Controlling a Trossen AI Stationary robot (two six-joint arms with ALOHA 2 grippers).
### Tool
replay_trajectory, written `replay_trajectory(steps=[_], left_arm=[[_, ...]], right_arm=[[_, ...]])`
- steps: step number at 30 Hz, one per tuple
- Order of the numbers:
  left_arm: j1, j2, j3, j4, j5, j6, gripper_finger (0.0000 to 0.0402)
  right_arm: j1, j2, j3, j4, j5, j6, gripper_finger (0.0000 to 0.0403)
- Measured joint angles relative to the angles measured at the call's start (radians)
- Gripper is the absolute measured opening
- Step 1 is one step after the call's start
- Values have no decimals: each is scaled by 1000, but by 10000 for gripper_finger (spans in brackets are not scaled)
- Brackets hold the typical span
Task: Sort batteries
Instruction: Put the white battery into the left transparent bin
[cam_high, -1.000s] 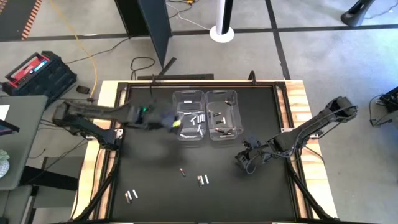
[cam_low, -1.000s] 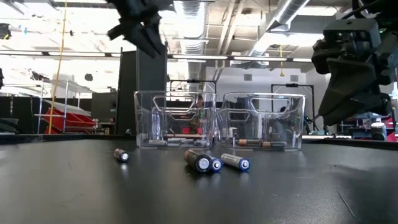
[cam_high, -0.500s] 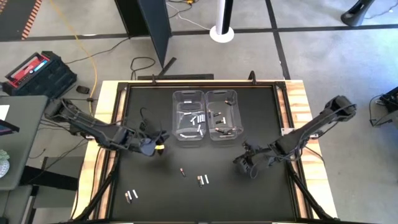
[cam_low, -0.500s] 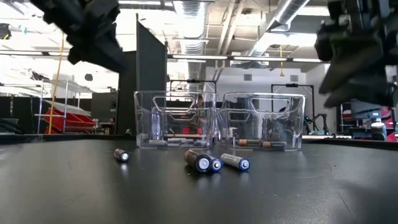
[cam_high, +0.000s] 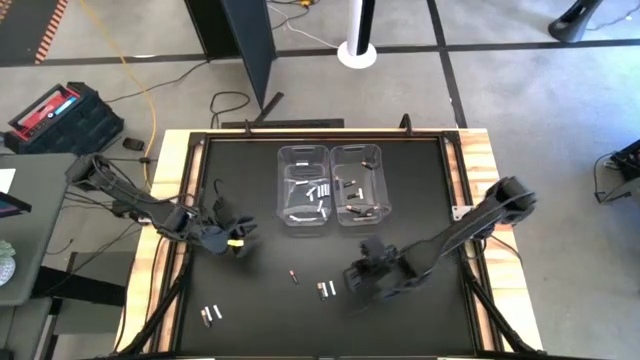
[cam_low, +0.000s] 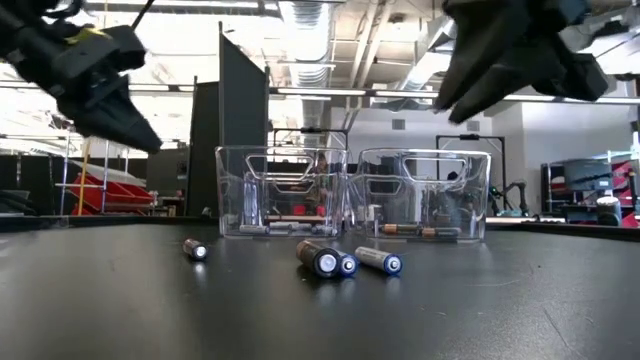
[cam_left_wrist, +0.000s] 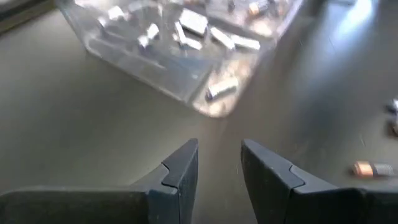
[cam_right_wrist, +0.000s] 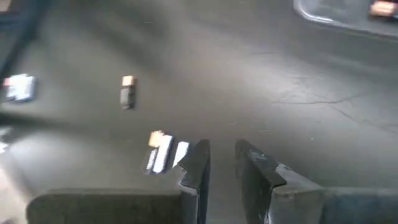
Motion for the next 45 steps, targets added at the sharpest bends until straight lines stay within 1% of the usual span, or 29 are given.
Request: replay_trajectory(steps=[4,8,12,15,19,22,28,32,36,45], left_arm=[[-18,-112,-58,-3,57,9,118],[-33,-217,-85,-8,93,65,118],[-33,-300,-92,-15,136,109,118],[-33,-337,-98,-19,154,112,118],[-33,-355,-101,-28,181,111,118],[-33,-355,-101,-28,206,111,118],[-33,-355,-101,-55,212,110,118],[-33,-355,-101,-75,214,100,118],[-33,-355,-101,-81,215,113,118],[-33,-355,-101,-81,215,113,118]], right_arm=[[-9,168,189,-144,-30,76,91],[-15,302,333,-192,-54,69,91],[-19,399,423,-233,-59,69,91],[-18,436,463,-230,-73,48,91],[-21,442,471,-227,-89,71,96],[-25,442,471,-230,-105,73,109],[-26,462,470,-195,-113,67,160],[-30,457,471,-211,-122,66,188],[-36,459,468,-211,-138,56,190],[-66,457,446,-221,-192,-6,172]])
